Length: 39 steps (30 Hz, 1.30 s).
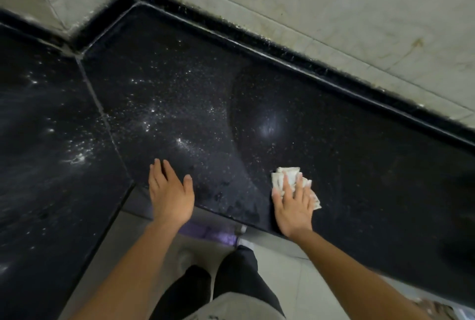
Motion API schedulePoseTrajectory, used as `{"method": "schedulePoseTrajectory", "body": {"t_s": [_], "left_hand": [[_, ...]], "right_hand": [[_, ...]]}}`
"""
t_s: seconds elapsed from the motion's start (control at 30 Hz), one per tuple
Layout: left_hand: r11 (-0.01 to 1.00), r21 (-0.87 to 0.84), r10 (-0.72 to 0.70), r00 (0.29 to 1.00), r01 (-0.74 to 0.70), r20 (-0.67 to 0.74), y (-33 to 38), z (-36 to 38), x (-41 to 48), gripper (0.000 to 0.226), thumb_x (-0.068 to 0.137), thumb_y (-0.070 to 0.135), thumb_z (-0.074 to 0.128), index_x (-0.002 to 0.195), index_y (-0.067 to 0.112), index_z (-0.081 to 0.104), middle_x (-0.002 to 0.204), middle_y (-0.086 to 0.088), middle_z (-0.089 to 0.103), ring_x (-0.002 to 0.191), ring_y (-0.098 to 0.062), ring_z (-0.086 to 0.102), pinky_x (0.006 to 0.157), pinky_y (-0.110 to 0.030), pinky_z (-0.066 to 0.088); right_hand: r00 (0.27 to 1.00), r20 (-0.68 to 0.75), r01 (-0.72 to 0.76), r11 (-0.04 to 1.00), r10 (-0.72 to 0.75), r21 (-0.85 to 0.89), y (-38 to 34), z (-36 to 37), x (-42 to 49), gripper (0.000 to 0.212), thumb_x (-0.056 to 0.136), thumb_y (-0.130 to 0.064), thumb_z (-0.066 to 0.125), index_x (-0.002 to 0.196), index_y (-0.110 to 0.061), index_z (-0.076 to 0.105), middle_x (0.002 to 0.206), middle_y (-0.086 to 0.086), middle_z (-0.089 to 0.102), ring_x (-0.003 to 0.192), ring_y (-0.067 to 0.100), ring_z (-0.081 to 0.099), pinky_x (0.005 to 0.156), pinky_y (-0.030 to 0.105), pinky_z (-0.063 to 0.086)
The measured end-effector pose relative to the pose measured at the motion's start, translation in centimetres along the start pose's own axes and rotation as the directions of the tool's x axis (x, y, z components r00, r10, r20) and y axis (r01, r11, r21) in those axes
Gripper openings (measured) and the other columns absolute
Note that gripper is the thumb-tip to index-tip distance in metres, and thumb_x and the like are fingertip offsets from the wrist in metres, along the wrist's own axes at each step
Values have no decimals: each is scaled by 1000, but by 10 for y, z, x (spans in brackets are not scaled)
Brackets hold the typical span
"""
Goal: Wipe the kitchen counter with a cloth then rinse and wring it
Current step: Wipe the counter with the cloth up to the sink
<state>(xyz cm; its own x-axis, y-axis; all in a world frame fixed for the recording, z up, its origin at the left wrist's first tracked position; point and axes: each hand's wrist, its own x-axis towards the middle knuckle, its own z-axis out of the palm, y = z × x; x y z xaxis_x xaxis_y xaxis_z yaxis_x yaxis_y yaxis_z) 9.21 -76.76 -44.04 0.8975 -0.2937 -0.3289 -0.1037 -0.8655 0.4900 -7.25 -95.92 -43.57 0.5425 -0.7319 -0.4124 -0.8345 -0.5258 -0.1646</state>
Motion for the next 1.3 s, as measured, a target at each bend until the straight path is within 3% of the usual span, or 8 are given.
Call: {"method": "schedulePoseTrajectory", "body": {"t_s": [0.13,0.3,0.47,0.53,0.73,0.9,1.03,1.3], "left_hand": [[978,199,65,997,-56,-36,-28,-9,-6,66,100,39,20,149,3,-7,157,-13,-19,144,-23,-20,114,-37,-15],[971,229,75,997,-71,-11,-47,-14,-6,67,99,45,18,150,10,-8,157,-8,-19,144,-21,-20,115,-39,-11],[973,214,110,991,-92,-74,-51,-7,-7,69,97,46,22,151,9,0,158,-10,-9,146,-22,-12,117,-40,-6],[971,219,117,990,-98,-74,-52,-7,-7,70,97,46,22,151,8,0,158,-11,-9,146,-23,-12,117,-40,-7],[969,222,120,992,-108,-44,-51,-8,-9,68,98,46,18,150,10,-8,157,-10,-17,144,-21,-19,116,-38,-11],[969,218,127,992,-118,-24,-52,-8,-9,69,98,47,16,150,9,-9,157,-11,-18,144,-22,-20,116,-39,-12],[969,220,120,992,-111,-28,-51,-7,-8,69,97,47,15,149,9,-10,156,-11,-19,143,-22,-21,116,-38,-13],[970,219,110,994,-104,-14,-50,-5,-5,71,96,50,11,149,10,-13,149,-6,-30,140,-18,-27,115,-38,-15]], "right_hand": [[979,18,202,979,-202,-21,-67,24,-16,57,100,-51,11,150,-35,-12,158,3,-25,143,28,-26,112,40,-18],[914,101,399,915,-392,-63,-118,31,-16,56,101,-50,14,149,-39,-12,155,0,-30,142,28,-30,112,42,-21],[665,218,747,640,-715,-182,-98,29,-14,53,101,-50,22,149,-44,0,159,-2,-18,142,20,-29,113,35,-21],[626,242,779,578,-742,-244,-69,24,-12,54,99,-54,21,148,-48,-1,159,-6,-16,144,20,-26,113,34,-19],[833,200,553,783,-516,-283,36,4,-34,49,94,-61,3,137,-58,-19,154,-12,-28,140,16,-33,117,38,-14],[942,187,323,907,-280,-268,105,-10,-51,68,76,-73,-20,139,-46,-22,151,-11,-34,138,14,-35,119,35,-11],[986,116,137,974,-117,-179,81,-4,-54,54,88,-64,-6,133,-46,-29,155,-4,-31,138,18,-33,116,36,-14],[876,197,470,872,-441,-138,-40,2,-5,52,92,-61,0,136,-49,-25,156,-2,-29,136,20,-38,111,35,-21]]}}
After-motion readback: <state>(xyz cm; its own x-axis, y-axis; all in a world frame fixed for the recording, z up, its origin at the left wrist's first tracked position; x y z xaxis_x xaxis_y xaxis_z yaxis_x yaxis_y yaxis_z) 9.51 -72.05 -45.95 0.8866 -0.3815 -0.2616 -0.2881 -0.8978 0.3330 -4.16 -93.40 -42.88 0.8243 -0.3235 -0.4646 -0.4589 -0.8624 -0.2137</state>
